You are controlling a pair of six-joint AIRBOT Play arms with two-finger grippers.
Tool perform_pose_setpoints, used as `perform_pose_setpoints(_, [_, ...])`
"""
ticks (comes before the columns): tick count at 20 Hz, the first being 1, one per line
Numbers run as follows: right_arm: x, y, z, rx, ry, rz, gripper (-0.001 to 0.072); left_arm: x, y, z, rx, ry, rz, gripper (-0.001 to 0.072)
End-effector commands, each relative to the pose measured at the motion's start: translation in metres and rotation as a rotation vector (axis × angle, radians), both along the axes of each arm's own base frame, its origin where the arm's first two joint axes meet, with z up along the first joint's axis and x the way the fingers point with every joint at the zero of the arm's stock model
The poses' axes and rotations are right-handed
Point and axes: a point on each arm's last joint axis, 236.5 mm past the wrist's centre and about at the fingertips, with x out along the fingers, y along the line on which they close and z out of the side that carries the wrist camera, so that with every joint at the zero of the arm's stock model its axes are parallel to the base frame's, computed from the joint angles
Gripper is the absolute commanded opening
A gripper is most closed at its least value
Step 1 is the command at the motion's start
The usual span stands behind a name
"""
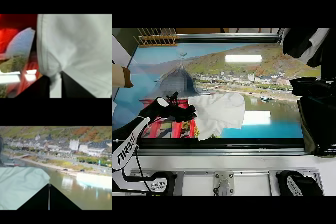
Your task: Fold the clothes and pants, and hang the long-sleeved shirts on hangers.
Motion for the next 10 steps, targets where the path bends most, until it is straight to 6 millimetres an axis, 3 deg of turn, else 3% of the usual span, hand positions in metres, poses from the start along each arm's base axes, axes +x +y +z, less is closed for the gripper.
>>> perform_pose_setpoints(1, [-0.001,0.001,-0.015,0.012,0.045,0.002,0.0012,0.006,-0.005,0.007,-0.009,-0.027,-0.004,0.0033])
perform_pose_setpoints(4, [-0.003,0.007,-0.071,0.069,0.229,-0.006,0.0012,0.03,0.014,0.048,-0.002,-0.145,0.017,0.0008])
perform_pose_setpoints(7, [-0.009,0.021,-0.161,0.116,0.49,-0.02,0.0013,0.047,0.028,0.096,0.001,-0.261,0.019,0.0008])
perform_pose_setpoints(8, [-0.012,0.031,-0.193,0.117,0.577,0.001,0.0096,0.049,0.03,0.107,0.004,-0.288,0.012,0.0008])
perform_pose_setpoints(9, [-0.015,0.043,-0.221,0.117,0.655,0.023,0.0365,0.049,0.03,0.114,0.006,-0.309,0.01,0.0008])
perform_pose_setpoints(10, [-0.015,0.056,-0.247,0.126,0.72,0.043,0.0521,0.049,0.03,0.119,0.007,-0.322,0.008,0.0008])
